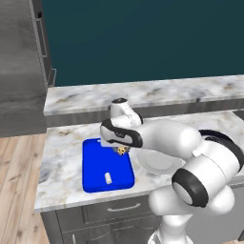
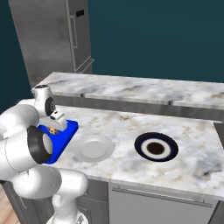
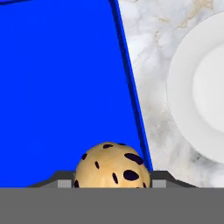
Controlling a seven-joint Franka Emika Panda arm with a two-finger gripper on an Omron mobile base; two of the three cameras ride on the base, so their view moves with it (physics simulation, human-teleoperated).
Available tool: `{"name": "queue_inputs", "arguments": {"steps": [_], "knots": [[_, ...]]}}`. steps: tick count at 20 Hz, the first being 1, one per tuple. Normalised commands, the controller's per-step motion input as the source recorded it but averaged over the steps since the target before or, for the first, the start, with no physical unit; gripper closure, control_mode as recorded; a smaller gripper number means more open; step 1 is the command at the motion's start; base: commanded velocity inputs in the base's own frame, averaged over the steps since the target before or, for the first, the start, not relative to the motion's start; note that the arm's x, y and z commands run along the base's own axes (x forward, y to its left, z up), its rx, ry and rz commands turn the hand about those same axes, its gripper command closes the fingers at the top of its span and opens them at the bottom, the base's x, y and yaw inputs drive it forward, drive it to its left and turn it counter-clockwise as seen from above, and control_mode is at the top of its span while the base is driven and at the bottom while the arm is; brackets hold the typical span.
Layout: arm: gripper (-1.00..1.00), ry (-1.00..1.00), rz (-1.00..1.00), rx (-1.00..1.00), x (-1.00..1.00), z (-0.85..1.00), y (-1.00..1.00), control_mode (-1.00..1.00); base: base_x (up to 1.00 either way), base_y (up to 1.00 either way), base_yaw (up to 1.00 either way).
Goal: Move the dessert items from the plates to the tray.
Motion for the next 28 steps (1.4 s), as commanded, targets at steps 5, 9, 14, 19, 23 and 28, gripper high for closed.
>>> {"name": "queue_inputs", "arguments": {"steps": [5, 9, 14, 19, 23, 28], "knots": [[1.0, 0.0, 0.0, 0.03, -0.08, -0.17, 0.54, -1.0, 0.0, 0.0, 0.0], [1.0, 0.0, 0.0, 0.01, 0.01, -0.26, 0.38, -1.0, 0.0, 0.0, 0.0], [1.0, 0.0, 0.0, 0.0, 0.0, -0.27, 0.17, -1.0, 0.0, 0.0, 0.0], [1.0, 0.0, 0.0, 0.01, 0.03, -0.25, 0.04, -1.0, 0.0, 0.0, 0.0], [1.0, 0.0, 0.0, 0.01, 0.07, -0.3, 0.01, -1.0, 0.0, 0.0, 0.0], [1.0, 0.0, 0.0, 0.02, 0.12, -0.27, 0.0, -1.0, 0.0, 0.0, 0.0]]}}
